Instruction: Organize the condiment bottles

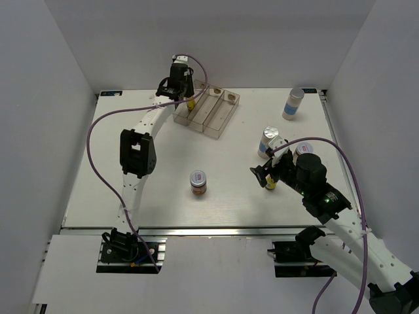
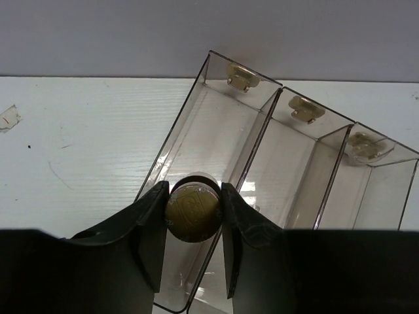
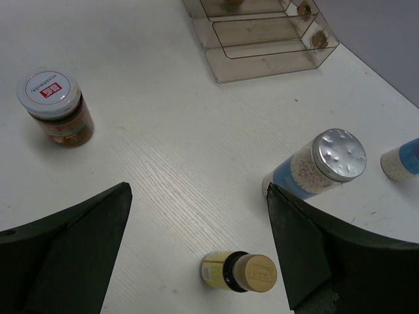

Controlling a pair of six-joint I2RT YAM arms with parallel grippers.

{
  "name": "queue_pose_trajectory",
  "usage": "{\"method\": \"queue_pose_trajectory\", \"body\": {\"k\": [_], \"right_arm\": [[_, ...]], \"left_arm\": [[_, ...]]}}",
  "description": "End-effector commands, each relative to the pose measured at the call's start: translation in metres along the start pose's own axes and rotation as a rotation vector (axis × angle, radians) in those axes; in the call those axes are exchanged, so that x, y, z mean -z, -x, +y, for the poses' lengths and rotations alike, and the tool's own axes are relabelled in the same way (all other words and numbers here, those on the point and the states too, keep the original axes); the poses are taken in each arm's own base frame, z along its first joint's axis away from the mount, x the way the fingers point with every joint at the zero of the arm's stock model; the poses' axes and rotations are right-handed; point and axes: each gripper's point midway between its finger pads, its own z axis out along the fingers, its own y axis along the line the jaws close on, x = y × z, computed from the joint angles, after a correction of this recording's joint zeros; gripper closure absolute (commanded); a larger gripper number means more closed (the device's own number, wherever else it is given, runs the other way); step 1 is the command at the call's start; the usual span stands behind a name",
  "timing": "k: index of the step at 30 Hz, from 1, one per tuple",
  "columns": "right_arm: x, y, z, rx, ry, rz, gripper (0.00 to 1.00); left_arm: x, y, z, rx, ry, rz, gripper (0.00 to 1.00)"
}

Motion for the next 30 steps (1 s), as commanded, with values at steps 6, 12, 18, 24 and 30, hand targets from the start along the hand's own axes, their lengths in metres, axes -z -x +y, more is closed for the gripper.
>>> {"method": "queue_pose_trajectory", "body": {"k": [6, 12, 18, 24, 30], "right_arm": [[-0.001, 0.008, -0.004, 0.015, -0.021, -0.032, 0.11], [-0.001, 0.008, -0.005, 0.015, -0.026, -0.032, 0.11], [-0.001, 0.006, -0.006, 0.015, -0.033, -0.03, 0.11], [-0.003, 0.006, -0.013, 0.008, -0.077, -0.036, 0.11], [-0.002, 0.018, -0.028, -0.101, -0.164, -0.046, 0.36]], "left_arm": [[0.019, 0.051, -0.014, -0.001, -0.02, -0.125, 0.35], [0.024, 0.054, -0.017, -0.012, -0.013, -0.129, 0.23], [0.055, 0.092, -0.02, -0.014, -0.035, -0.193, 0.2], [0.134, 0.146, -0.031, -0.007, -0.14, -0.276, 0.24], [0.25, 0.136, -0.013, 0.068, -0.217, -0.347, 0.85]]}}
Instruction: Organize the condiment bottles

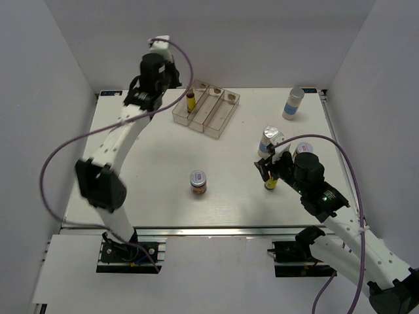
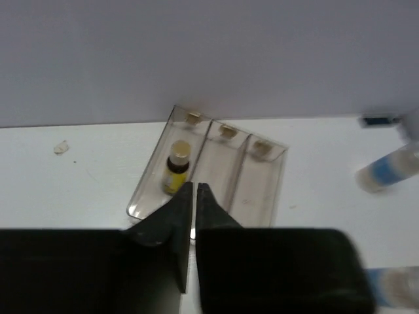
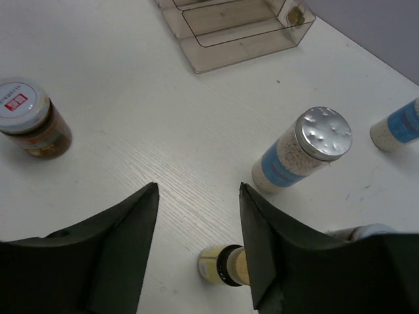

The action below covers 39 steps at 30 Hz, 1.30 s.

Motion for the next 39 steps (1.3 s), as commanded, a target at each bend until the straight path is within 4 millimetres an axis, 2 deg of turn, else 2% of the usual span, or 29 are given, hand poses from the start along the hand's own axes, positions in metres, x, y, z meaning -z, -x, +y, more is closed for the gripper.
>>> {"method": "queue_pose_trajectory", "body": {"k": [1, 2, 3, 4, 5, 6, 7, 8, 9, 10, 11, 12, 13, 14, 15, 16, 17, 20, 22, 32, 39], "right_arm": [[0.002, 0.029, -0.023, -0.074, -0.125, -0.073, 0.44], [0.005, 0.038, -0.029, -0.084, -0.145, -0.088, 0.5], [0.005, 0.04, -0.037, -0.117, -0.171, -0.081, 0.57], [0.005, 0.043, -0.041, -0.137, -0.177, -0.07, 0.58], [0.011, 0.051, -0.043, -0.155, -0.168, -0.047, 0.57], [0.007, 0.045, -0.049, -0.178, -0.17, 0.006, 0.49], [0.007, 0.044, -0.048, -0.188, -0.153, 0.039, 0.42], [0.01, 0.042, -0.05, -0.196, -0.149, 0.094, 0.37], [0.013, 0.04, -0.054, -0.187, -0.155, 0.113, 0.28], [0.016, 0.038, -0.054, -0.184, -0.152, 0.128, 0.23], [0.02, 0.036, -0.055, -0.177, -0.152, 0.144, 0.13], [0.021, 0.034, -0.054, -0.173, -0.147, 0.155, 0.11], [0.024, 0.025, -0.051, -0.181, -0.135, 0.198, 0.11], [0.023, 0.018, -0.051, -0.195, -0.131, 0.237, 0.11], [0.023, 0.014, -0.052, -0.206, -0.132, 0.261, 0.11], [0.024, 0.005, -0.04, -0.228, -0.071, 0.303, 0.11], [0.022, -0.003, -0.038, -0.243, -0.055, 0.339, 0.11], [0.023, -0.022, -0.037, -0.276, -0.059, 0.429, 0.11], [0.023, -0.028, -0.039, -0.273, -0.069, 0.445, 0.12], [0.008, -0.076, -0.036, -0.284, -0.071, 0.583, 0.26], [0.003, -0.096, -0.036, -0.277, -0.077, 0.625, 0.33]], "left_arm": [[0.085, 0.046, -0.009, 0.054, -0.082, -0.158, 0.9], [0.119, 0.06, -0.007, 0.064, -0.093, -0.204, 0.91], [0.122, 0.023, 0.001, 0.055, -0.079, -0.132, 0.9], [0.131, 0.012, 0.004, 0.055, -0.078, -0.115, 0.87], [0.155, 0.014, 0.006, 0.056, -0.088, -0.137, 0.79], [0.161, -0.002, 0.011, 0.042, -0.083, -0.102, 0.68], [0.163, -0.035, 0.018, 0.012, -0.07, -0.038, 0.43], [0.178, -0.041, 0.023, 0.0, -0.065, -0.031, 0.35], [0.182, -0.053, 0.028, -0.015, -0.053, -0.011, 0.3], [0.184, -0.079, 0.036, -0.045, -0.037, 0.038, 0.24], [0.194, -0.084, 0.04, -0.07, -0.035, 0.034, 0.23], [0.198, -0.09, 0.043, -0.073, -0.031, 0.037, 0.22], [0.2, -0.112, 0.049, -0.077, -0.018, 0.062, 0.2], [0.203, -0.11, 0.049, -0.072, -0.026, 0.022, 0.18], [0.215, -0.105, 0.049, -0.063, -0.04, -0.02, 0.17], [0.218, -0.109, 0.049, -0.058, -0.045, -0.027, 0.17], [0.219, -0.118, 0.053, -0.06, -0.034, -0.022, 0.16], [0.23, -0.106, 0.053, -0.057, -0.027, -0.059, 0.16], [0.236, -0.104, 0.052, -0.055, -0.04, -0.086, 0.16], [0.237, -0.11, 0.048, -0.056, -0.06, -0.071, 0.16], [0.241, -0.106, 0.049, -0.057, -0.056, -0.089, 0.16]]}}
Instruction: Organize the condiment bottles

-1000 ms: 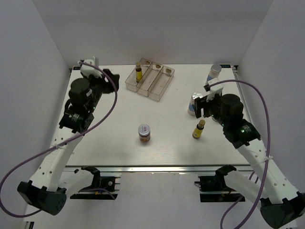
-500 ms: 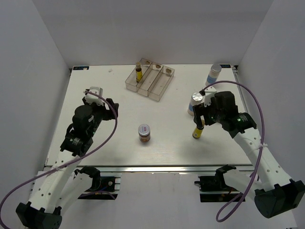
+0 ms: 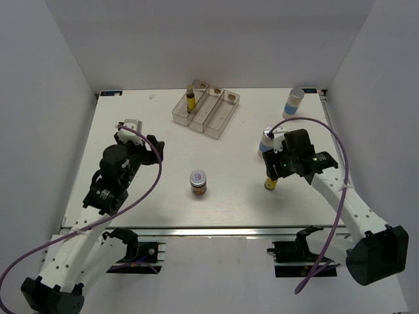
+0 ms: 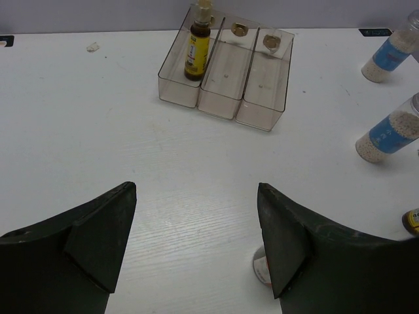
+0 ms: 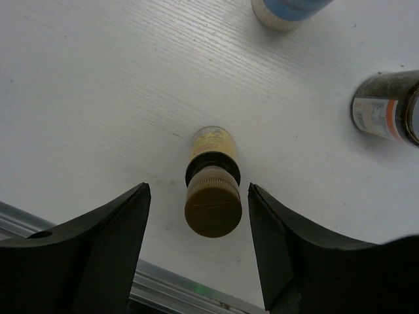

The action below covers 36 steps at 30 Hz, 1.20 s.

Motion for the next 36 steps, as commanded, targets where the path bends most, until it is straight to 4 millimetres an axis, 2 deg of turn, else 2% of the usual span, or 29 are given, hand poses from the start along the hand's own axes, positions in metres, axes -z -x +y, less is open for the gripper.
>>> {"method": "queue_pose_trajectory", "body": {"k": [1, 10, 13, 15, 16, 18, 21, 23, 24, 26, 27, 29, 30, 32, 33, 34, 35, 36], "right_arm": [[-0.003, 0.007, -0.007, 0.002, -0.028, -0.035, 0.34], [-0.002, 0.011, -0.013, 0.003, -0.043, -0.06, 0.45], [-0.002, 0.012, -0.014, 0.004, -0.048, -0.067, 0.52], [-0.001, 0.013, -0.014, 0.006, -0.048, -0.071, 0.61], [0.0, 0.014, -0.015, 0.009, -0.048, -0.074, 0.7], [0.002, 0.016, -0.015, 0.022, -0.048, -0.079, 0.78], [0.011, 0.027, -0.007, 0.056, -0.001, -0.111, 0.99], [0.017, 0.039, 0.001, 0.08, 0.05, -0.134, 1.0], [0.029, 0.057, 0.011, 0.099, 0.108, -0.173, 1.0], [0.032, 0.072, 0.019, 0.13, 0.157, -0.18, 1.0], [0.044, 0.09, 0.027, 0.153, 0.2, -0.219, 1.0], [0.042, 0.103, 0.038, 0.182, 0.25, -0.217, 1.0], [0.051, 0.122, 0.041, 0.204, 0.257, -0.258, 1.0], [0.042, 0.136, 0.053, 0.247, 0.273, -0.25, 1.0], [0.031, 0.142, 0.056, 0.261, 0.279, -0.231, 1.0], [0.038, 0.162, 0.068, 0.299, 0.292, -0.274, 1.0], [0.034, 0.172, 0.071, 0.322, 0.285, -0.282, 1.0], [0.018, 0.179, 0.076, 0.338, 0.29, -0.255, 1.0]], "left_arm": [[0.003, 0.005, 0.0, -0.005, 0.0, -0.024, 0.16], [0.001, 0.001, 0.0, -0.01, -0.002, -0.008, 0.16], [0.001, 0.001, -0.001, -0.01, -0.003, -0.006, 0.16], [0.0, 0.001, 0.0, -0.01, -0.002, -0.005, 0.16], [0.0, 0.001, 0.0, -0.01, -0.002, -0.005, 0.16], [0.0, 0.001, 0.0, -0.012, 0.0, -0.005, 0.16], [0.0, 0.0, 0.0, -0.012, 0.002, -0.003, 0.16], [0.0, 0.0, 0.001, -0.012, 0.003, -0.003, 0.16], [0.0, 0.0, 0.001, -0.013, 0.005, -0.002, 0.16], [-0.001, -0.001, 0.003, -0.014, 0.018, 0.0, 0.16], [-0.001, -0.002, 0.004, -0.016, 0.021, 0.002, 0.16], [-0.001, -0.002, 0.006, -0.018, 0.03, 0.002, 0.16], [-0.001, -0.003, 0.007, -0.02, 0.035, 0.005, 0.16], [-0.002, -0.002, 0.008, -0.025, 0.044, 0.003, 0.16], [-0.002, -0.002, 0.009, -0.025, 0.049, 0.003, 0.16], [-0.002, -0.003, 0.01, -0.028, 0.051, 0.006, 0.15], [-0.002, -0.004, 0.012, -0.032, 0.062, 0.007, 0.16], [-0.002, -0.004, 0.013, -0.035, 0.067, 0.008, 0.16]]}}
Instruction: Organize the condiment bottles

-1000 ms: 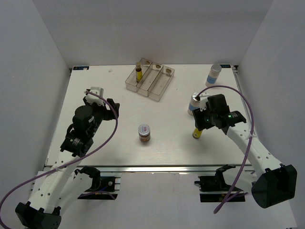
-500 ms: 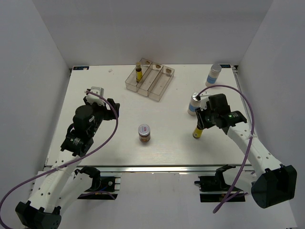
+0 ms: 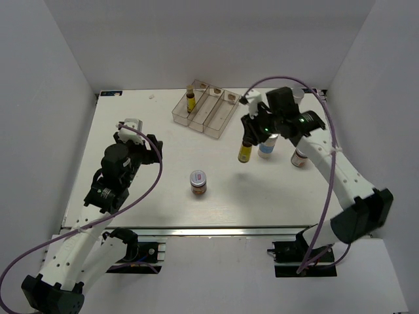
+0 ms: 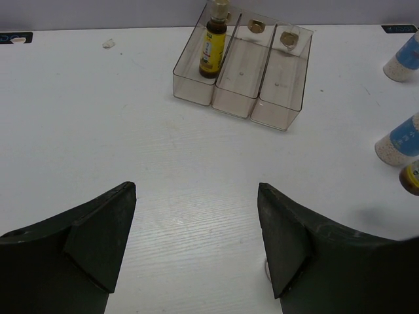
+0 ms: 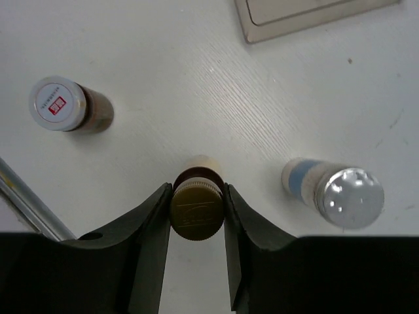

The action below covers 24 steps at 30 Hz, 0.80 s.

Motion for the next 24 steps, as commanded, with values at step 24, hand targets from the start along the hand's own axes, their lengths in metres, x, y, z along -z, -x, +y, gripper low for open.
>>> {"method": "queue_pose_trajectory", "body": {"k": [24], "right_arm": [[-0.171, 0.25, -0.002, 0.3, -0.074, -0.555, 1.0]], "left_arm": [[-0.008, -0.016, 0.025, -0.075, 0.128, 0.042, 0.15]]}}
